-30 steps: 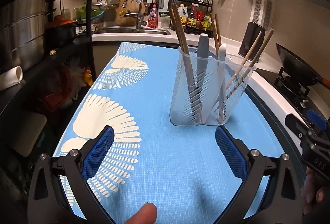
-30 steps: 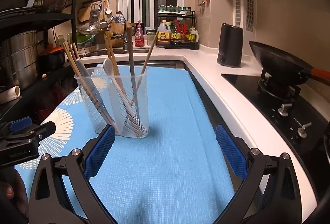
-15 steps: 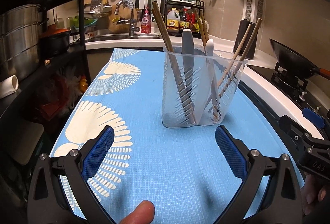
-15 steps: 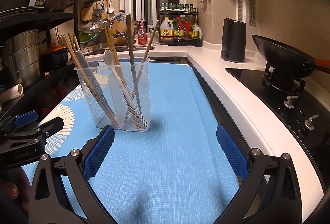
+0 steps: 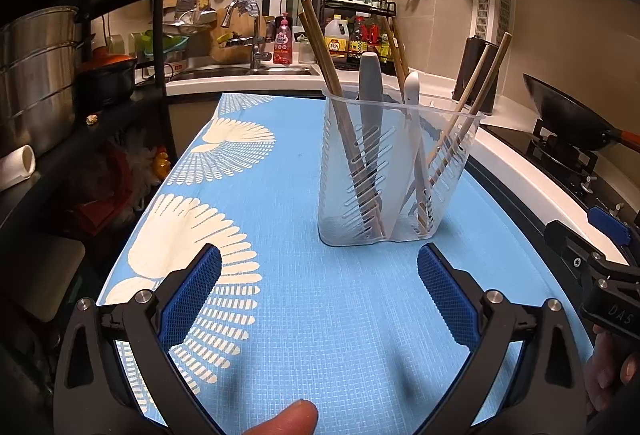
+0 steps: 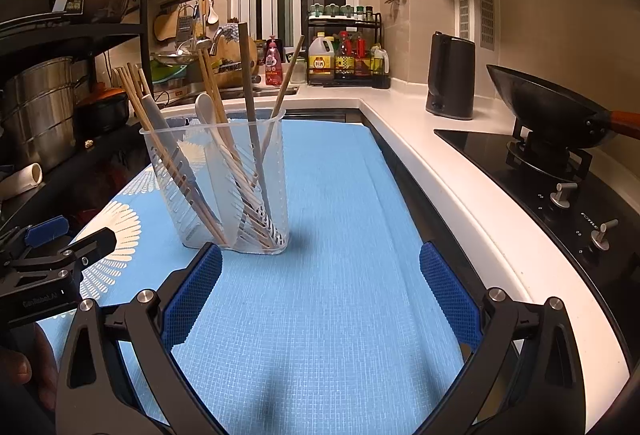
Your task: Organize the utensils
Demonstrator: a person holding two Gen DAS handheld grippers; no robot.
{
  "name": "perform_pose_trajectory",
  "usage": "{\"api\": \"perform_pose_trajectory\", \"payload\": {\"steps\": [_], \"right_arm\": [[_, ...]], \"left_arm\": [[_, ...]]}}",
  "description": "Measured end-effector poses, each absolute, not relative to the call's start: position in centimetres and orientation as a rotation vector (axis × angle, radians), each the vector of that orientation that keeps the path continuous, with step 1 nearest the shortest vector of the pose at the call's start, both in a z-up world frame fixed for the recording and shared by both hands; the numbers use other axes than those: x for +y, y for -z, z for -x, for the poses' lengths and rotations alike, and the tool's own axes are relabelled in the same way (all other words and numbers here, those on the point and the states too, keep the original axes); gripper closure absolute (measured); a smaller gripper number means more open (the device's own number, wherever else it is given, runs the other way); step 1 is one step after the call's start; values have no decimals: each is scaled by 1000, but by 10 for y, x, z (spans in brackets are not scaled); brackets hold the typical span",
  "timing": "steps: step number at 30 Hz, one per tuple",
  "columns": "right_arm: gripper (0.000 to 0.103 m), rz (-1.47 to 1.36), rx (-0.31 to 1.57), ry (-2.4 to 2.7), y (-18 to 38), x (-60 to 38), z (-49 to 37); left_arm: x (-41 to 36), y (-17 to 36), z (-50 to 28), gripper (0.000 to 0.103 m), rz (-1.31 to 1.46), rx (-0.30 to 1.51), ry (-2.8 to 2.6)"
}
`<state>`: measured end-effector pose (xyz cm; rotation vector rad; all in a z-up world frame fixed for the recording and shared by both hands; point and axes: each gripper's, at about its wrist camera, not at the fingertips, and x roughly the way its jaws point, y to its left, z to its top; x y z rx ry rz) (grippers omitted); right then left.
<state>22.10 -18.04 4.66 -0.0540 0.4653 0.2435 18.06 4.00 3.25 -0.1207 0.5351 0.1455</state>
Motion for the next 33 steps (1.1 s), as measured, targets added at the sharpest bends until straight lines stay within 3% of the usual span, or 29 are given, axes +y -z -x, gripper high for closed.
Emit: {"api": "perform_pose_trajectory", "payload": {"steps": [33], "right_arm": [[6,67,464,-252,-46,-178,-219]], "left_arm": [[28,-33,-180,8,100,521,-117]]}}
